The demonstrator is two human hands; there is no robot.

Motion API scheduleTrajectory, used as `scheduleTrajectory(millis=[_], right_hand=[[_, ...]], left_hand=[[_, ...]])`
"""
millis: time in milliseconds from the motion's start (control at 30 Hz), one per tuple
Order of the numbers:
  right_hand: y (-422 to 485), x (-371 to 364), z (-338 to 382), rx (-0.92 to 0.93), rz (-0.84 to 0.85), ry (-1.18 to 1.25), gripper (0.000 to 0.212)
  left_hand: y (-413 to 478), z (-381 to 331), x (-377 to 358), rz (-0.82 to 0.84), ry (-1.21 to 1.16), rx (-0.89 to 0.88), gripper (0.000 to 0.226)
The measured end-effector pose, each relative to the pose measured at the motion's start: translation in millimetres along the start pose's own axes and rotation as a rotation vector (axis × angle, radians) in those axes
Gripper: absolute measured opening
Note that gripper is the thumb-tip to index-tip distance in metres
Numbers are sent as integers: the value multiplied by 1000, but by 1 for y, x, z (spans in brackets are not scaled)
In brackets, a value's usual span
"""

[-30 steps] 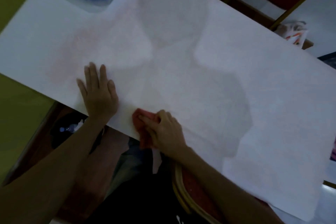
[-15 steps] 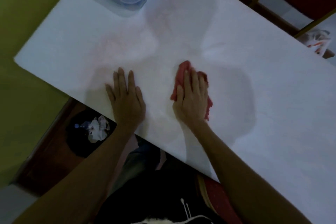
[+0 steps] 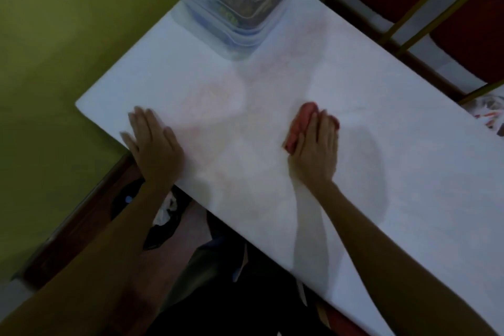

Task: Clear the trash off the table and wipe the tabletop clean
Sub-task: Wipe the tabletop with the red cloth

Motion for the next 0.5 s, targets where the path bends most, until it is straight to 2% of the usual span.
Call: scheduleTrajectory(millis=[67, 133, 267, 367, 433, 500], right_hand=[[17, 2, 23, -14, 9, 49, 75], [-13, 0, 66, 82, 58, 131, 77], [-119, -22, 156, 484, 237, 227, 71], [-100, -28, 167, 670, 236, 202, 76], [-54, -31, 159, 669, 205, 177, 69], [8, -32, 153, 503, 105, 152, 62]], left_hand=[[15, 5, 0, -28, 24, 63, 55], [15, 3, -1, -63, 29, 62, 53], [14, 5, -1, -120, 16, 52, 49], [16, 5, -1, -143, 24, 40, 48], [18, 5, -1, -137, 13, 44, 48], [18, 5, -1, -119, 4, 59, 49]])
Point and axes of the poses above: each hand's wrist, its own y-axis towards the middle knuckle, its own x-axis out of the back of the hand, z = x × y, the point moved 4 cm from there along y, towards the middle knuckle, and after that the axes turned 2 degrees about -z, right-handed, at the moved point
